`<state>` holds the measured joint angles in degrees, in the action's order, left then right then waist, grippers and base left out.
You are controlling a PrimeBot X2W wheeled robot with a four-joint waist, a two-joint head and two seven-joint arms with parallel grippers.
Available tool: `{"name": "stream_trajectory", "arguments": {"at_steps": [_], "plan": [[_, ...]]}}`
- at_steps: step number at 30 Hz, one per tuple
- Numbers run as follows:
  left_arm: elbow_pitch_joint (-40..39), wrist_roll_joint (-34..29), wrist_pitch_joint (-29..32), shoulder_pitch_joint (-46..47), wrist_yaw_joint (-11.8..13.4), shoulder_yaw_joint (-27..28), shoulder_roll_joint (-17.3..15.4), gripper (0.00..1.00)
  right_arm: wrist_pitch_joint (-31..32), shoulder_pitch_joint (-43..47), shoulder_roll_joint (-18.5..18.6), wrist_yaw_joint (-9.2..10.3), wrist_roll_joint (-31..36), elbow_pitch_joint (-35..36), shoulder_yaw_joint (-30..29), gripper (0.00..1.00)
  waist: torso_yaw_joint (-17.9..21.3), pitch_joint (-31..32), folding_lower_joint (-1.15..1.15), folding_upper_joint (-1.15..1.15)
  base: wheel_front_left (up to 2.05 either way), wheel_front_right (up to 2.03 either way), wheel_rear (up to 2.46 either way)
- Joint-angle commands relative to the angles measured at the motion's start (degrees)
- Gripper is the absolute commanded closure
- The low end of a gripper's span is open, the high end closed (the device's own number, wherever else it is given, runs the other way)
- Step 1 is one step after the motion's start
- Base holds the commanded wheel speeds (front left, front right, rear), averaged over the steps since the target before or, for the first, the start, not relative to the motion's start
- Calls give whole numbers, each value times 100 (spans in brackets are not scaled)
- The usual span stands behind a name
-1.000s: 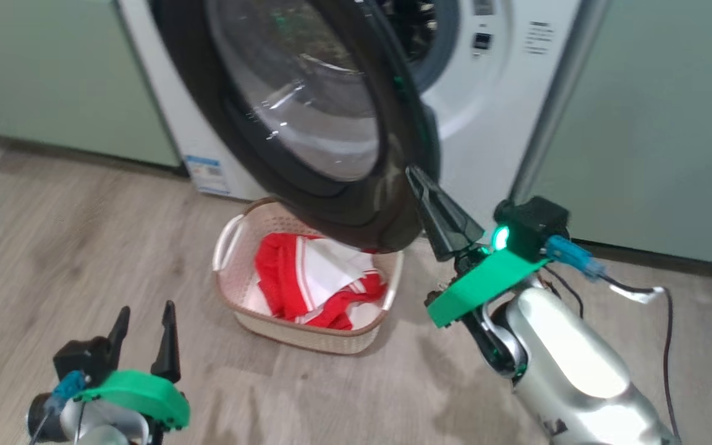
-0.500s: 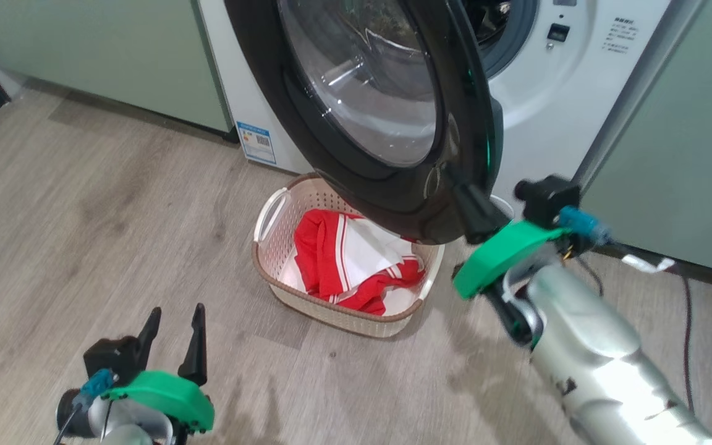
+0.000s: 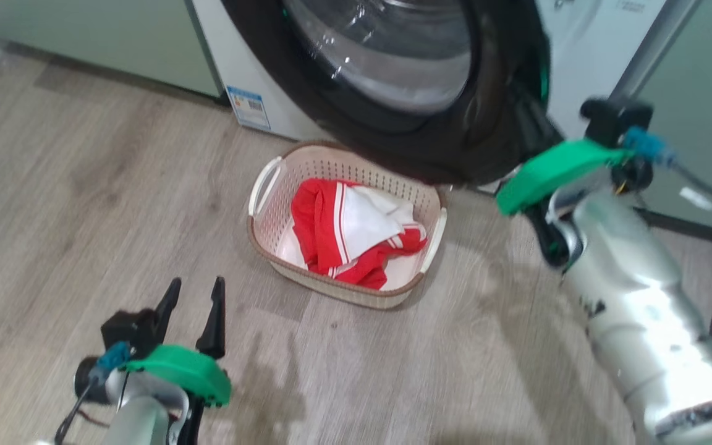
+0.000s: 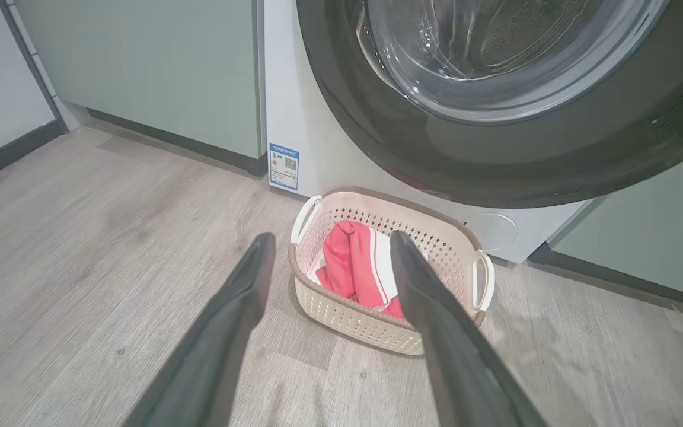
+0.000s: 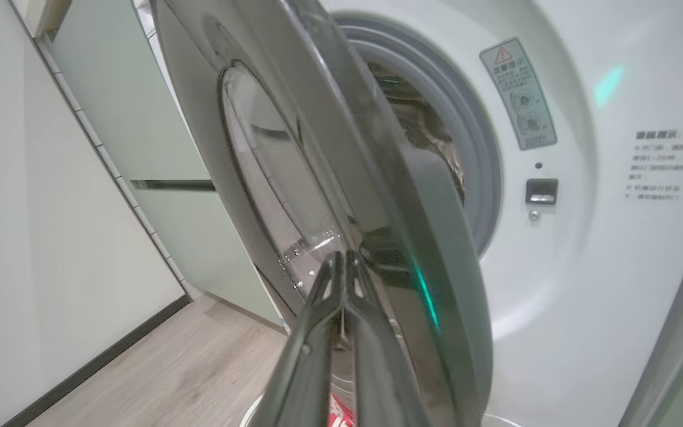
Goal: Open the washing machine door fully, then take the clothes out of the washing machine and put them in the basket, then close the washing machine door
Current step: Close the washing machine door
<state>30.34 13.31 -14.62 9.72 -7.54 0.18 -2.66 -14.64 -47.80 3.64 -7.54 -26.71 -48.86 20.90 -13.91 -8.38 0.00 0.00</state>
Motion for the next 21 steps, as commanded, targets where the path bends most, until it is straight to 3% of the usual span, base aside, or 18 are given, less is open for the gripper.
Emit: {"name": "stream_trajectory", "arguments": {"at_steps": [1,12,21], "plan": [[-197,63,-38,285,6,140,-40,0,-36,-329,-76,5,113,73,10,100,-16,-149,0,0,0,0,0],[-305,245,-38,640,6,-8,-23,0,-36,-1795,96,5,541,-1042,-570,100,-128,-879,0,0,0,0,0],[-371,379,-38,882,5,-33,-22,0,-36,-2618,283,5,673,-1489,-941,100,-185,-1306,0,0,0,0,0]]}}
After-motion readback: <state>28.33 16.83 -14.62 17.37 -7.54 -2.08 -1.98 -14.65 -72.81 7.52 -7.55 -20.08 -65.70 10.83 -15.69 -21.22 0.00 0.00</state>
